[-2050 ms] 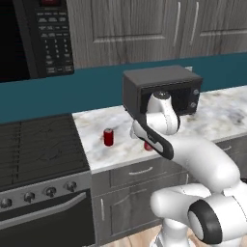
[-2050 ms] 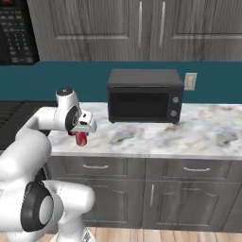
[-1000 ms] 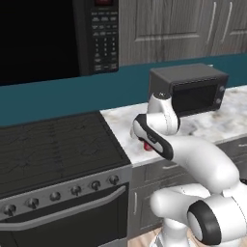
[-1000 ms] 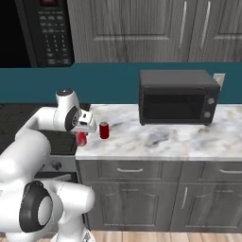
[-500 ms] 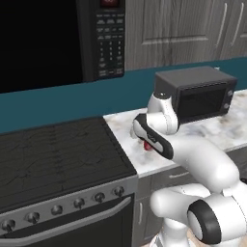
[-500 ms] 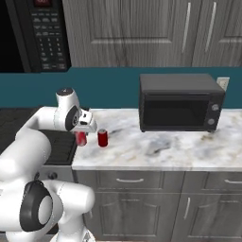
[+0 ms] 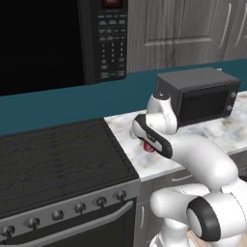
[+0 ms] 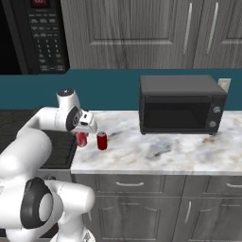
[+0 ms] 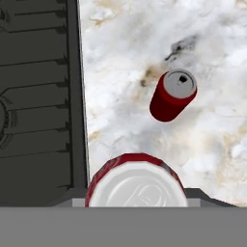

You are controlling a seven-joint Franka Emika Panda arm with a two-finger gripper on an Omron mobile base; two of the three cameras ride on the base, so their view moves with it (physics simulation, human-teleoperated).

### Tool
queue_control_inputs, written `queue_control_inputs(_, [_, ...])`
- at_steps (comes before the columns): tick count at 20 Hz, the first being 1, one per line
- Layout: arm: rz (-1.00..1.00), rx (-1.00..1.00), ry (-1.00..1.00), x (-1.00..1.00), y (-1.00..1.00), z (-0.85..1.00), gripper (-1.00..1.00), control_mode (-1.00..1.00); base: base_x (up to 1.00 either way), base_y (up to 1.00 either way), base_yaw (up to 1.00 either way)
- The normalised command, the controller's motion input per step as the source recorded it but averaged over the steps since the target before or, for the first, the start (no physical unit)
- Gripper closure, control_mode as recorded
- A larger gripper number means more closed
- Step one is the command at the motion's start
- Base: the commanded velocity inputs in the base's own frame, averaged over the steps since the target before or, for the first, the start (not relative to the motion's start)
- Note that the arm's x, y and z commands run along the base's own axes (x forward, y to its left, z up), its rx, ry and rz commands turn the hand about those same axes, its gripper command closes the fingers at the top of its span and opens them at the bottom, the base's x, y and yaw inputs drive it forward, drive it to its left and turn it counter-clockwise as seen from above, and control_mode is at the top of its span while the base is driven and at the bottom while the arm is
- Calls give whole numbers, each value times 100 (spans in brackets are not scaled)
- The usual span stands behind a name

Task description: Four empty soda cans are scattered around the kitchen. Gather all the cans and cluster them next to the stove for recycling.

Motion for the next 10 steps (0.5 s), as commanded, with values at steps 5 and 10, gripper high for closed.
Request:
queue_control_inputs(5, [0,0,1,0,4,-27,100,-100,0,0,0])
queue_control_inputs(10, [0,0,0,0,7,-23,100,-100,0,0,0])
